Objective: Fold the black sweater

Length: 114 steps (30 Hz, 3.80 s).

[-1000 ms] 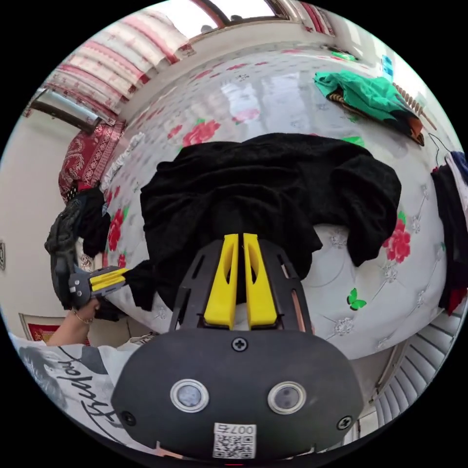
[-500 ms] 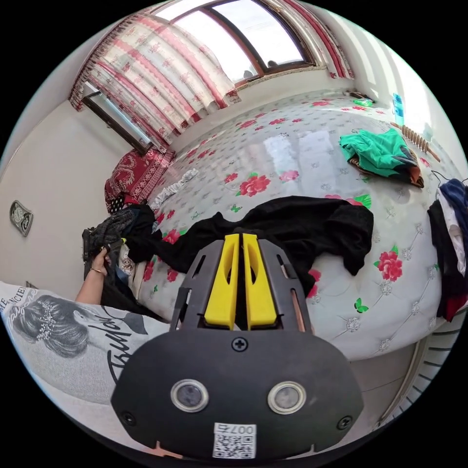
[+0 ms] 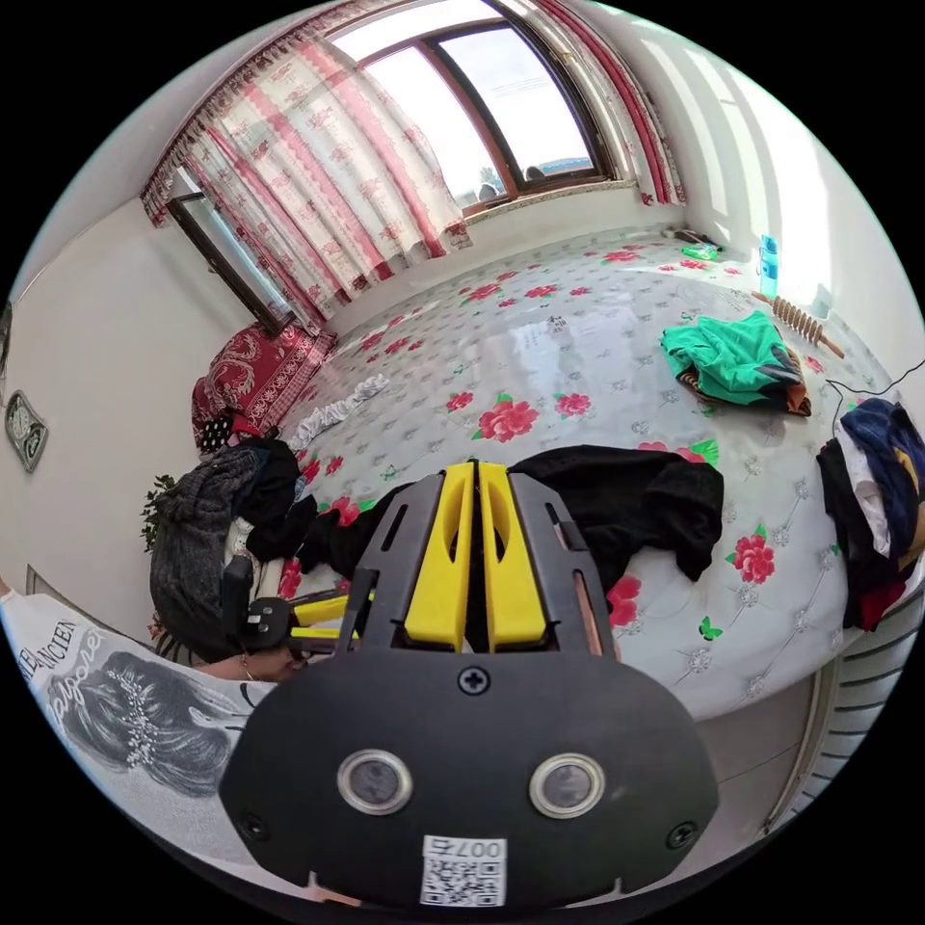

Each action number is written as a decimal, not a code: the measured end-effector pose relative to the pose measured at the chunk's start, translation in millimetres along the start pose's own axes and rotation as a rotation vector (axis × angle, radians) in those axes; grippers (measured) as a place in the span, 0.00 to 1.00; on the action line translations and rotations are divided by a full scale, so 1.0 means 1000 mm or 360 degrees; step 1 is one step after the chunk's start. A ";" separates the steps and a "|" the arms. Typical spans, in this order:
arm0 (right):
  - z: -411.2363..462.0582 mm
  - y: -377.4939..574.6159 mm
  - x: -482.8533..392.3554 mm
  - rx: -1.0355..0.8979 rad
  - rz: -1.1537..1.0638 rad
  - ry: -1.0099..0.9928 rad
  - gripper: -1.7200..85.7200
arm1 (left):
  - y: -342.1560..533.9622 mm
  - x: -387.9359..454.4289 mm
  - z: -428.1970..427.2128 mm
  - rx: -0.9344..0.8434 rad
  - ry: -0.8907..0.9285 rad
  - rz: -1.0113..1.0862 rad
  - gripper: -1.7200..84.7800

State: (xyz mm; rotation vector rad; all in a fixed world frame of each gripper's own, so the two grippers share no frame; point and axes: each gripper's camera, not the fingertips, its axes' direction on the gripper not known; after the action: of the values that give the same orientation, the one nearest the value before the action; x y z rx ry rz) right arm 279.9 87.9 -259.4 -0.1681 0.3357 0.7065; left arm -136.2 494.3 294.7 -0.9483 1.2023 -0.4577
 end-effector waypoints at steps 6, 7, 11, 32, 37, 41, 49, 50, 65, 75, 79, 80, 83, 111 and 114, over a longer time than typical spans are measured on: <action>-0.007 -0.005 -0.018 0.0055 -0.0098 -0.0048 0.02 | -0.067 0.049 0.073 -0.0352 0.0101 0.0099 0.23; -0.009 -0.005 -0.021 0.0056 -0.0133 -0.0073 0.02 | -0.072 0.050 0.081 -0.0386 0.0065 0.0082 0.23; -0.024 -0.004 -0.021 0.0045 -0.0234 -0.0130 0.02 | -0.082 0.038 0.123 -0.0570 -0.0313 -0.0107 0.12; 0.064 0.011 0.107 -0.0564 -0.0121 -0.0143 0.07 | 0.008 0.021 -0.115 0.0203 -0.0330 -0.0738 0.02; 0.108 0.045 0.095 -0.0842 -0.0430 0.0055 0.08 | 0.006 0.021 -0.124 0.0178 -0.0361 -0.0763 0.02; 0.137 0.044 0.089 -0.0925 -0.0515 0.0068 0.07 | 0.007 0.021 -0.150 0.0246 -0.0317 -0.0772 0.02; 0.182 0.026 0.067 -0.1052 -0.0654 0.0086 0.03 | 0.004 0.034 -0.177 0.0263 -0.0294 -0.0723 0.02; 0.180 0.023 0.066 -0.1040 -0.0659 0.0086 0.03 | 0.004 0.035 -0.179 0.0240 -0.0310 -0.0721 0.02; 0.067 -0.127 0.048 -0.0683 -0.0560 -0.0121 0.03 | -0.021 -0.058 -0.177 0.0170 -0.0504 -0.0997 0.06; 0.117 -0.057 0.092 -0.0913 -0.0138 -0.0023 0.05 | -0.003 -0.088 -0.153 -0.0024 -0.0600 -0.1158 0.09; 0.135 -0.048 0.082 -0.0913 -0.0135 0.0001 0.04 | 0.004 -0.098 -0.153 -0.0024 -0.0477 -0.1203 0.10; 0.138 -0.049 0.077 -0.0906 -0.0172 0.0029 0.04 | -0.001 -0.099 -0.153 -0.0025 -0.0449 -0.1185 0.11; 0.156 -0.053 0.048 -0.0862 -0.0403 0.0124 0.04 | -0.025 -0.099 -0.147 -0.0037 -0.0408 -0.1076 0.13; -0.055 -0.030 0.110 -0.0577 -0.0266 -0.0199 0.02 | -0.015 -0.060 -0.248 0.0173 -0.0154 -0.0941 0.02; -0.004 -0.051 0.120 -0.0709 -0.0231 -0.0174 0.02 | -0.059 -0.105 -0.222 0.0126 -0.0074 -0.1077 0.01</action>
State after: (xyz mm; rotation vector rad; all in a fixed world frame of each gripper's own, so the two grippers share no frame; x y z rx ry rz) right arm 398.2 121.4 -303.9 -0.5690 0.0560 0.6355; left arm -366.9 457.3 390.5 -1.2826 0.7894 -1.0037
